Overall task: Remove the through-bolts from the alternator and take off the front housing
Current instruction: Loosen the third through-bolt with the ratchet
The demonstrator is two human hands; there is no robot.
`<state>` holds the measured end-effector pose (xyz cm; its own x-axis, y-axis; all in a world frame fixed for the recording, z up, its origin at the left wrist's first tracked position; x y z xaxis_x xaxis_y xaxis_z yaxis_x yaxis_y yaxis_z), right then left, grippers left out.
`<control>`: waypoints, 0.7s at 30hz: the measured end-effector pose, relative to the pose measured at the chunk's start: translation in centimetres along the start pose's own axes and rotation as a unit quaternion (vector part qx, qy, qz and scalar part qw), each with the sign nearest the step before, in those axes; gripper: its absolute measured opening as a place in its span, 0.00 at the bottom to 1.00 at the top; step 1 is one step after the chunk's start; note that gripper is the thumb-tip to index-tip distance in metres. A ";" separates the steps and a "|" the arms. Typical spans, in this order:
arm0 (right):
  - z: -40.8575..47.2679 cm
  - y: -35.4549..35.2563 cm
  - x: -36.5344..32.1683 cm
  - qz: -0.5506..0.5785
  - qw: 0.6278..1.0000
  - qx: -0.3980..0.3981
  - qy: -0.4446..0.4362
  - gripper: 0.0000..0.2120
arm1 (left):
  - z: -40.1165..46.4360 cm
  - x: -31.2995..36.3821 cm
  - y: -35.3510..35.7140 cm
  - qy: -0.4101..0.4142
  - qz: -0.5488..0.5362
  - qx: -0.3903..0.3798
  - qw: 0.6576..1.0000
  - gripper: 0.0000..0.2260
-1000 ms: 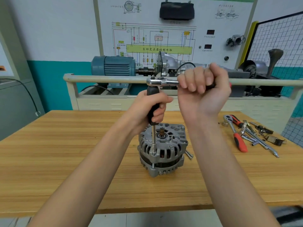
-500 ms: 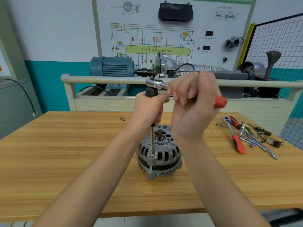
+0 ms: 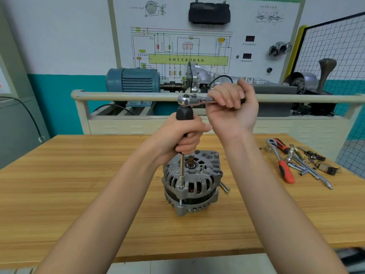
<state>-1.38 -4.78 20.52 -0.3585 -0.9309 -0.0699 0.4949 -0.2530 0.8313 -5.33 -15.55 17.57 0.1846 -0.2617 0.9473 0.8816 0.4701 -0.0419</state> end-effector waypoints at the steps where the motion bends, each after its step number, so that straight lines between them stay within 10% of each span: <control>1: -0.1 0.0 0.0 -0.007 1.000 0.001 -0.012 0.18 | 0.1 -0.1 0.1 0.000 0.000 0.015 1.000 0.19; 6: -2.4 0.9 0.8 -0.197 0.970 -0.051 -0.135 0.21 | 0.4 -0.6 0.0 0.004 -0.003 0.170 0.985 0.21; 13: -5.6 2.5 4.2 -0.499 0.758 -0.183 -0.378 0.13 | 1.0 -0.9 0.7 0.019 0.053 0.286 0.957 0.15; 21: -1.8 1.5 0.8 -0.176 0.979 -0.065 -0.076 0.20 | -0.2 -0.6 -0.7 0.067 -0.079 0.055 0.993 0.14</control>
<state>0.53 -6.38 20.74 -0.6333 -0.7329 -0.2485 0.4124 -0.5913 0.6930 -5.99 -15.89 17.01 0.1104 -0.4467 0.8878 0.8525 0.5018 0.1464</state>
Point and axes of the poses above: each hand's wrist, its own z-axis towards the middle knuckle, its own y-axis out of the palm, x = y × z, the point moved 2 cm from there along z, towards the middle knuckle, and after that the axes turned 2 degrees about -x, right-handed, at the moved point
